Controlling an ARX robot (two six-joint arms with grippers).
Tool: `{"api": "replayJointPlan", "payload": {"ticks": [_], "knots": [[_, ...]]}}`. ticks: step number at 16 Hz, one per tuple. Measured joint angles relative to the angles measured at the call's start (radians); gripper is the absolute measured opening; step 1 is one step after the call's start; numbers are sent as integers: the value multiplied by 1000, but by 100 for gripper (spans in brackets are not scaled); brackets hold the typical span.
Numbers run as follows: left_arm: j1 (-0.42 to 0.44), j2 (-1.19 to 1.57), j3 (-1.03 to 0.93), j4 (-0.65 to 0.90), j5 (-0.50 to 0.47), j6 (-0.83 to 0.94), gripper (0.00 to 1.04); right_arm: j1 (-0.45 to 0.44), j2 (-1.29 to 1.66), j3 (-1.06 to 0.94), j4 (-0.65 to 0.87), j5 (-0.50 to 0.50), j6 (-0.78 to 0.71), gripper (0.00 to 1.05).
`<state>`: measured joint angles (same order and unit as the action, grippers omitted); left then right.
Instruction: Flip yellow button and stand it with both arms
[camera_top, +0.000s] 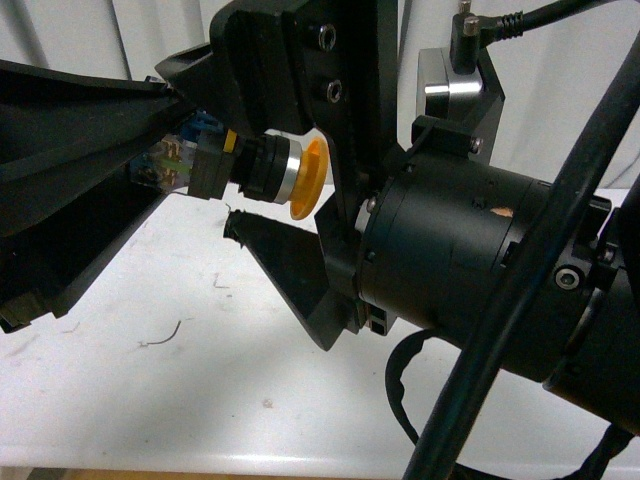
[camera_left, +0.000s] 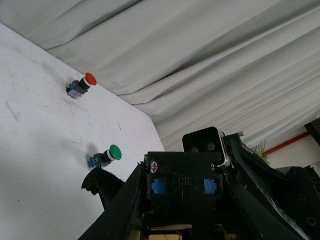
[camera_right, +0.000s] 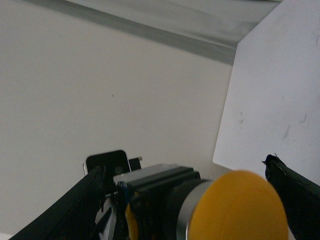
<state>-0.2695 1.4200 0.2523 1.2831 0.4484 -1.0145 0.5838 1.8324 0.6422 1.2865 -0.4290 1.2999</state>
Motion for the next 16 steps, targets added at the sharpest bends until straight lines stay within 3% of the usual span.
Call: {"api": "replayJointPlan", "payload": {"ticks": [9, 10, 14, 16], "knots": [[-2, -15, 0, 1, 2, 0, 36, -35, 34, 60, -1, 31, -36, 98], [-2, -15, 0, 1, 2, 0, 36, -34, 34, 60, -2, 31, -36, 94], [-4, -2, 0, -7, -1, 0, 36, -27, 40, 61, 5, 33, -40, 48], [-3, -2, 0, -6, -3, -13, 36, -27, 40, 61, 9, 36, -40, 38]]}}
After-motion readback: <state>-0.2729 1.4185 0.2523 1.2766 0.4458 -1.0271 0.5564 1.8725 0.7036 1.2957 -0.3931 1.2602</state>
